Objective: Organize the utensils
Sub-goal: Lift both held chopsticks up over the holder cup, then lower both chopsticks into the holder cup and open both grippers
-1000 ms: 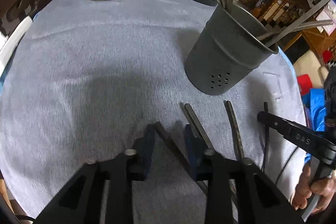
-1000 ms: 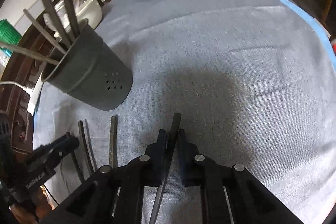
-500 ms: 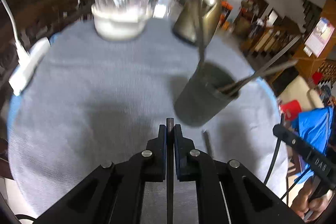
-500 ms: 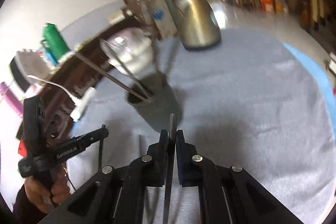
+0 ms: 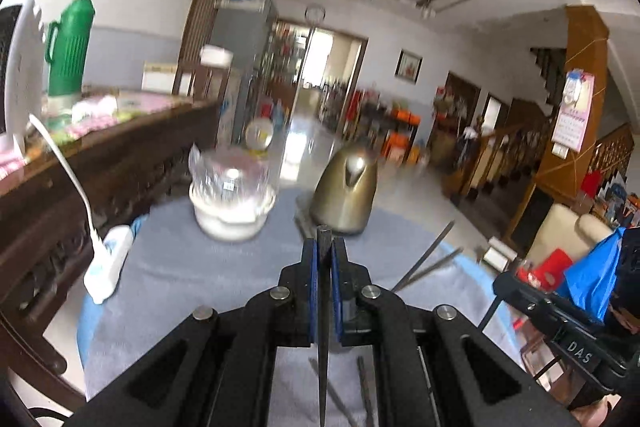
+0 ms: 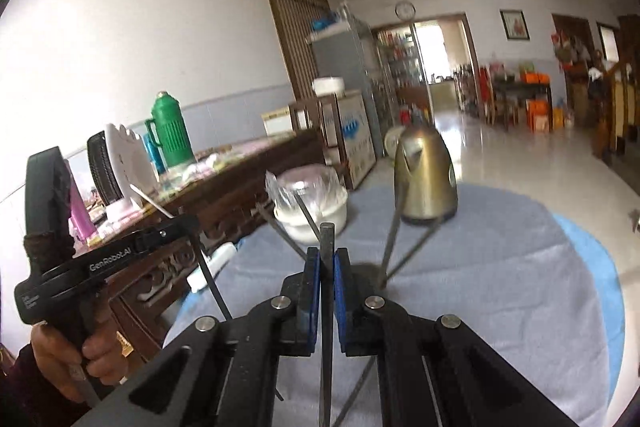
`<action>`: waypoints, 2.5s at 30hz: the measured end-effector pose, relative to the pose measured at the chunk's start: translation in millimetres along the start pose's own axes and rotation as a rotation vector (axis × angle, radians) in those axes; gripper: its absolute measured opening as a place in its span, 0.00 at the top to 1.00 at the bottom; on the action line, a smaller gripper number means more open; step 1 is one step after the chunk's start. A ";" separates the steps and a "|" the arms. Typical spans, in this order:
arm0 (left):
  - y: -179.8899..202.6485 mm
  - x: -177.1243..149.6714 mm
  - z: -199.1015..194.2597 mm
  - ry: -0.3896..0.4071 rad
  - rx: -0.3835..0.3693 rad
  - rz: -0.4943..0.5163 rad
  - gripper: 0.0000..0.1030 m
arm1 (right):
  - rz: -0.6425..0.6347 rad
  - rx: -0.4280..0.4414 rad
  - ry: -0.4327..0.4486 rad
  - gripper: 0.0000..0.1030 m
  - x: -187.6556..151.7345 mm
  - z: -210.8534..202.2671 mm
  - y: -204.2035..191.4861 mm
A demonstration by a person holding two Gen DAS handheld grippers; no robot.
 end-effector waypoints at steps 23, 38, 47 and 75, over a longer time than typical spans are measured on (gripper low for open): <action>19.8 93.1 50.5 0.292 -0.009 0.045 0.93 | 0.059 -0.128 0.376 0.93 111.1 7.4 -9.4; -5.4 19.1 117.1 0.111 0.054 0.008 0.93 | 0.058 -0.146 0.205 0.93 67.3 71.4 11.4; 5.2 0.4 89.1 0.058 0.035 0.021 0.93 | 0.089 -0.103 0.081 0.91 39.2 77.7 17.5; -31.4 -135.8 28.1 -0.291 0.153 -0.109 0.43 | 0.185 -0.126 -0.107 0.61 -69.4 19.4 65.8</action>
Point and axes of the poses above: each gripper's, at about its wrist camera, not at the fingertips, and z roughly the way its jaws point, y to its right, x to its top, the point moved 10 cm from there along z, roughly the way its jaws point, and after that the axes turned 14 degrees about -x, right-handed, at the moved point
